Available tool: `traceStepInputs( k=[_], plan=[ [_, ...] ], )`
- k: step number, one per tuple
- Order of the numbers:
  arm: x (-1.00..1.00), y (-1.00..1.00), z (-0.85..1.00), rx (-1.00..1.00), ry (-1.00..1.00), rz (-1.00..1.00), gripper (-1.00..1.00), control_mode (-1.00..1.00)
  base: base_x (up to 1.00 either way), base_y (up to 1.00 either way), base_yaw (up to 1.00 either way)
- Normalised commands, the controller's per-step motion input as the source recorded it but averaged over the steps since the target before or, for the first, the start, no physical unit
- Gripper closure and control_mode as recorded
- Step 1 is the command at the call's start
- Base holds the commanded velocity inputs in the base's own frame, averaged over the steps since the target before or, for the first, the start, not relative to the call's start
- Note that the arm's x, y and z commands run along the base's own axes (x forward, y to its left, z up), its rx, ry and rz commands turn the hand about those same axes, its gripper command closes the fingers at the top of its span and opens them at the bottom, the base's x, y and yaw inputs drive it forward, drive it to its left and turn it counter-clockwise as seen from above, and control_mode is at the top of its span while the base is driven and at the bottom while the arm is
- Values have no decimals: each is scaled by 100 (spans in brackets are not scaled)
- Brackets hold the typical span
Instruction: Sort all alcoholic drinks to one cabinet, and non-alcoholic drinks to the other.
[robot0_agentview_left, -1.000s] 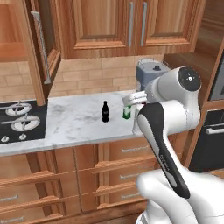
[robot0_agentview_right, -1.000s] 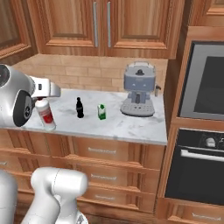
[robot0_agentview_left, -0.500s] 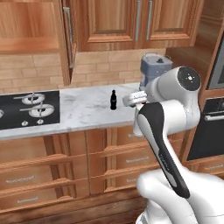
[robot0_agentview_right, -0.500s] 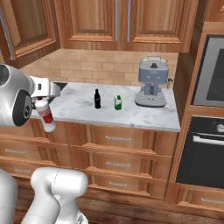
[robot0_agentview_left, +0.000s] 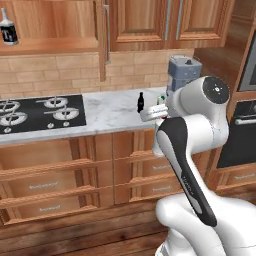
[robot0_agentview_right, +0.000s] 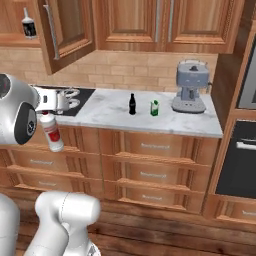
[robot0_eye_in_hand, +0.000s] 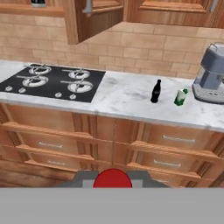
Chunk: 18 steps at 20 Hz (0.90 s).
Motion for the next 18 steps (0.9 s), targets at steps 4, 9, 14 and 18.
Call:
traceStepInputs(
  k=[4, 9, 14, 18],
  plan=[
    [0, 0, 0, 0, 0, 0, 100, 100, -48, 63, 0],
    [0, 0, 0, 0, 0, 0, 100, 100, -35, 71, 0],
    [0, 0, 0, 0, 0, 0, 100, 100, -6, 79, 0],
    [0, 0, 0, 0, 0, 0, 100, 100, 27, 81, 0]
  ],
)
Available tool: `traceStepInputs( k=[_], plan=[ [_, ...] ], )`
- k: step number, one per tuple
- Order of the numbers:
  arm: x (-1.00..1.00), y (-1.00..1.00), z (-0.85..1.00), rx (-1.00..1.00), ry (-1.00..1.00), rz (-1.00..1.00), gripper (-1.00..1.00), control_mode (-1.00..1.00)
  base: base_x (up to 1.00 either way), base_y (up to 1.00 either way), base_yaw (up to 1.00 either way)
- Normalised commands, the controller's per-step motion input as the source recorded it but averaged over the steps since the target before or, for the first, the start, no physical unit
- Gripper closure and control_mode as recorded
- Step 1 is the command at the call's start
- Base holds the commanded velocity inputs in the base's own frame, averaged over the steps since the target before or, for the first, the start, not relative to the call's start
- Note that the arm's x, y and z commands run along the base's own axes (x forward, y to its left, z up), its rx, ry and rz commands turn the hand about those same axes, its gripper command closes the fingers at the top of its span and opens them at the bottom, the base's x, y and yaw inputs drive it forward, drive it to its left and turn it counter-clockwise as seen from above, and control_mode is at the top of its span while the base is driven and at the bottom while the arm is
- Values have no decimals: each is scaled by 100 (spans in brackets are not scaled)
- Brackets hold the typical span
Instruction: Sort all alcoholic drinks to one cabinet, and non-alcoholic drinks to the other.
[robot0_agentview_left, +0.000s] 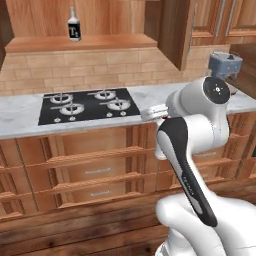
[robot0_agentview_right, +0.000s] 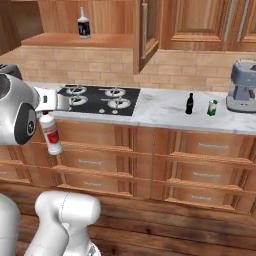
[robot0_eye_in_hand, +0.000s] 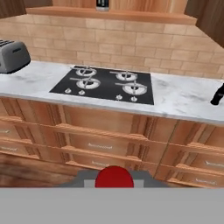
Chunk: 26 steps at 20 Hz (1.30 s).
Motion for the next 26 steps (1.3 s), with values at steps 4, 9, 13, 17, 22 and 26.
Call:
traceStepInputs(
  k=[4, 9, 13, 17, 22, 26],
  plan=[
    [0, 0, 0, 0, 0, 0, 100, 100, 70, 53, 0],
    [0, 0, 0, 0, 0, 0, 100, 100, 76, 29, 0],
    [0, 0, 0, 0, 0, 0, 100, 100, 68, 16, 0],
    [0, 0, 0, 0, 0, 0, 100, 100, 68, 43, 0],
    [0, 0, 0, 0, 0, 0, 100, 100, 61, 65, -1],
    [0, 0, 0, 0, 0, 0, 100, 100, 63, 49, 0]
  ],
)
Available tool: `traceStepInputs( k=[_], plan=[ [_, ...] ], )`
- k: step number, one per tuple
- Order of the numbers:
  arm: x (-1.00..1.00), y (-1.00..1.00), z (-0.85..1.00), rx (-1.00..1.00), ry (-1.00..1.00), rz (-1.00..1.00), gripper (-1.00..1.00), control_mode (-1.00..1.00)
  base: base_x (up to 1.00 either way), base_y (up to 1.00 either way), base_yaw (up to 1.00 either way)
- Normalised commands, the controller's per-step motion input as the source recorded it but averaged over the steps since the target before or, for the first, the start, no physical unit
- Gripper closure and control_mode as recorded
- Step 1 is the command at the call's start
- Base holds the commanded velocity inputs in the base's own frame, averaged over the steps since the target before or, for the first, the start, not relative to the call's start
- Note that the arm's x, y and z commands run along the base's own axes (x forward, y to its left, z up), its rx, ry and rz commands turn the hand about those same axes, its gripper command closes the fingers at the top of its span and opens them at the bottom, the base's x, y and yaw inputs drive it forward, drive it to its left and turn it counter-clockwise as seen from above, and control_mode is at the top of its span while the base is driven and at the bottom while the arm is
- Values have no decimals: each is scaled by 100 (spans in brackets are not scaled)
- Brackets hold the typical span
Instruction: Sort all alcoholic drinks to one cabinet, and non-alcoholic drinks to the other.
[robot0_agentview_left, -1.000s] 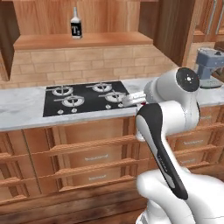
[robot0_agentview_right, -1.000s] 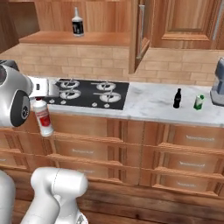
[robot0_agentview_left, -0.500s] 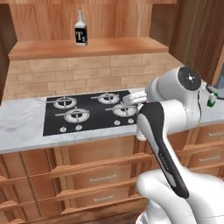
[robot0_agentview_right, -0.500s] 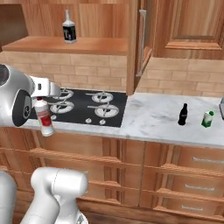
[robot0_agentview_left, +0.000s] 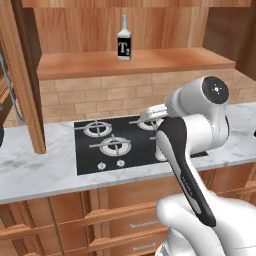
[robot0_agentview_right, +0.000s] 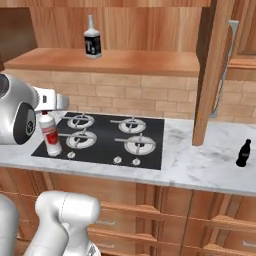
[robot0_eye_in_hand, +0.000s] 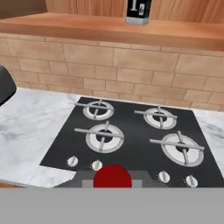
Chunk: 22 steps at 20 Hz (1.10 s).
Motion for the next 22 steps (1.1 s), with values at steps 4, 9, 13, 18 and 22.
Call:
traceStepInputs(
  k=[4, 9, 13, 18, 22],
  plan=[
    [0, 0, 0, 0, 0, 0, 100, 100, 53, 12, 0],
    [0, 0, 0, 0, 0, 0, 100, 100, 42, 0, 0],
    [0, 0, 0, 0, 0, 0, 100, 100, 30, 0, 0],
    [0, 0, 0, 0, 0, 0, 100, 100, 31, 0, 0],
    [0, 0, 0, 0, 0, 0, 100, 100, 44, 0, 0]
  ],
)
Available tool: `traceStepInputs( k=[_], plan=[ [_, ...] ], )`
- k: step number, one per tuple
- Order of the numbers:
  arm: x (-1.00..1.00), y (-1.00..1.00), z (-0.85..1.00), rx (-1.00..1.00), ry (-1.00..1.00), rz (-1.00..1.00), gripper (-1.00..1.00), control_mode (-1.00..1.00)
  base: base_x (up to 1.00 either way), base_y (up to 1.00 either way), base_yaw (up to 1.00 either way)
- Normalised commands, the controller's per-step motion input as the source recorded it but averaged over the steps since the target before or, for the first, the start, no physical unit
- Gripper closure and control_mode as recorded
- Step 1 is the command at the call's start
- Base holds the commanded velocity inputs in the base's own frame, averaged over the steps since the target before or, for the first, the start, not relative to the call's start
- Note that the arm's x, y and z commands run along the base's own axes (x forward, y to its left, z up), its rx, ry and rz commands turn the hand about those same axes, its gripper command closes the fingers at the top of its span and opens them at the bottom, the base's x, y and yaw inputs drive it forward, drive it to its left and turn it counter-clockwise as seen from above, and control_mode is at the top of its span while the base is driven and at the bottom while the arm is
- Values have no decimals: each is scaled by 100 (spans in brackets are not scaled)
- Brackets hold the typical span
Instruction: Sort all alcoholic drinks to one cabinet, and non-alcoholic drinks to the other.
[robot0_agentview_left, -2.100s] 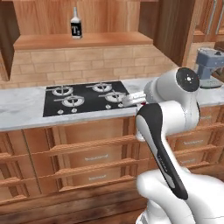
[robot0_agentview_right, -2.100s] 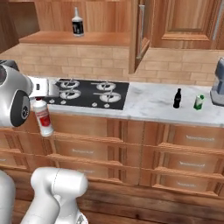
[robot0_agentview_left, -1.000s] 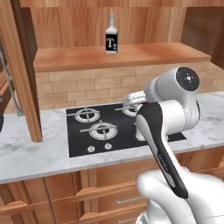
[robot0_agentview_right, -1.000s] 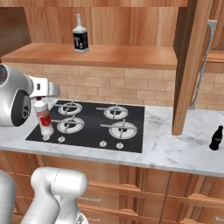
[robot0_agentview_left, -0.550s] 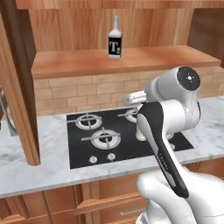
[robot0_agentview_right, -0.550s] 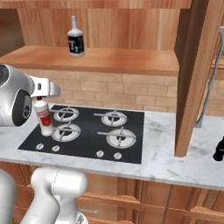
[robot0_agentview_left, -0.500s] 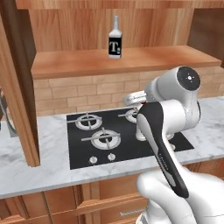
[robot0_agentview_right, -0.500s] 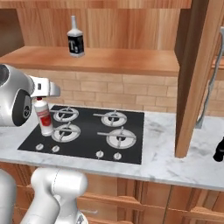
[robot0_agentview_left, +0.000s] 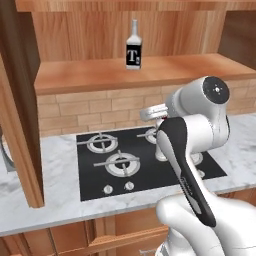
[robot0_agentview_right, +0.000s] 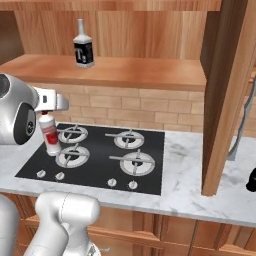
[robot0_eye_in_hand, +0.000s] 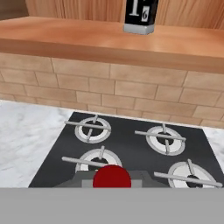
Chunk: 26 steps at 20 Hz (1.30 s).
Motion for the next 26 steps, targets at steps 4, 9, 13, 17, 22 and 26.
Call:
traceStepInputs(
  k=[4, 9, 13, 17, 22, 26],
  plan=[
    [0, 0, 0, 0, 0, 0, 100, 100, 32, 0, 0],
    [0, 0, 0, 0, 0, 0, 100, -100, 0, 0, 0],
    [-29, 0, 6, 0, 0, 0, 100, -100, 0, 0, 0],
    [-37, 0, 36, 0, -2, -3, 100, -100, 0, 0, 0],
    [-43, 0, 52, -1, -7, -4, 100, -100, 0, 0, 0],
    [-40, -4, 59, 0, -8, -6, 100, -100, 0, 0, 0]
  ],
)
